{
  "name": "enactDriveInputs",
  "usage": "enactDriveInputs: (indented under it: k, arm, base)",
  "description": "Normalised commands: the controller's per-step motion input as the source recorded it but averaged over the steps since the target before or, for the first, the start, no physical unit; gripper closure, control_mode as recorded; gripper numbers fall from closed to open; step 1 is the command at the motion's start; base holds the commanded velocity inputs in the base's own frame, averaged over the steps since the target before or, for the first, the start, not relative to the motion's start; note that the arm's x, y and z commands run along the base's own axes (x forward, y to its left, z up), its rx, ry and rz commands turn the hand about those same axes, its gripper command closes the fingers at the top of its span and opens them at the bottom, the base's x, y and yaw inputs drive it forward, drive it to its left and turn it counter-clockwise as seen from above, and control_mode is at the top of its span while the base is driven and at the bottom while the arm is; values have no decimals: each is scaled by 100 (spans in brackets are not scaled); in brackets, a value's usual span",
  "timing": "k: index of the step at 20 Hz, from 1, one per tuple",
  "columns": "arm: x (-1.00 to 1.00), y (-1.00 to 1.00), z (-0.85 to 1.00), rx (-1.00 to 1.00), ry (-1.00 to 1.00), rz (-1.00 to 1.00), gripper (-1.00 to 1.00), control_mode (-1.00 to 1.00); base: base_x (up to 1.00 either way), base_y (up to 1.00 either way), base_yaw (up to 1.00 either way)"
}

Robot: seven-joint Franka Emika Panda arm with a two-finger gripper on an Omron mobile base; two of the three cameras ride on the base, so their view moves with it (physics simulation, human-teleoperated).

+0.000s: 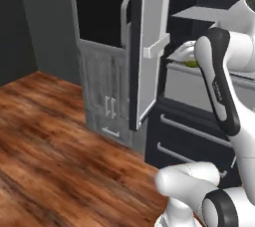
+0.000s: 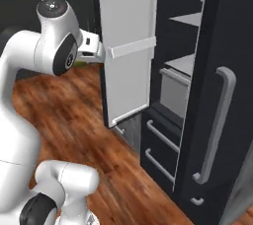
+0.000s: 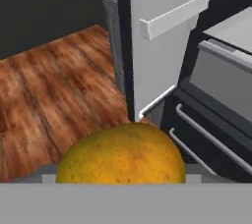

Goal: Pick up both oranges from the fridge and place them inside the tupperware on the counter.

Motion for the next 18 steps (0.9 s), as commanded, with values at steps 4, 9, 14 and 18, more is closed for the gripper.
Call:
enactDriveInputs:
  k: [4,9,14,18]
  arm:
    - [0,0,0,0,0,0,100,100]
    - [0,0,0,0,0,0,100,100]
    - [0,0,0,0,0,0,100,100]
    - [0,0,0,0,0,0,100,100]
  base:
    - [-69,-15,62]
    - [-89,-16,53]
    - [-63,1,39]
    - [18,49,21]
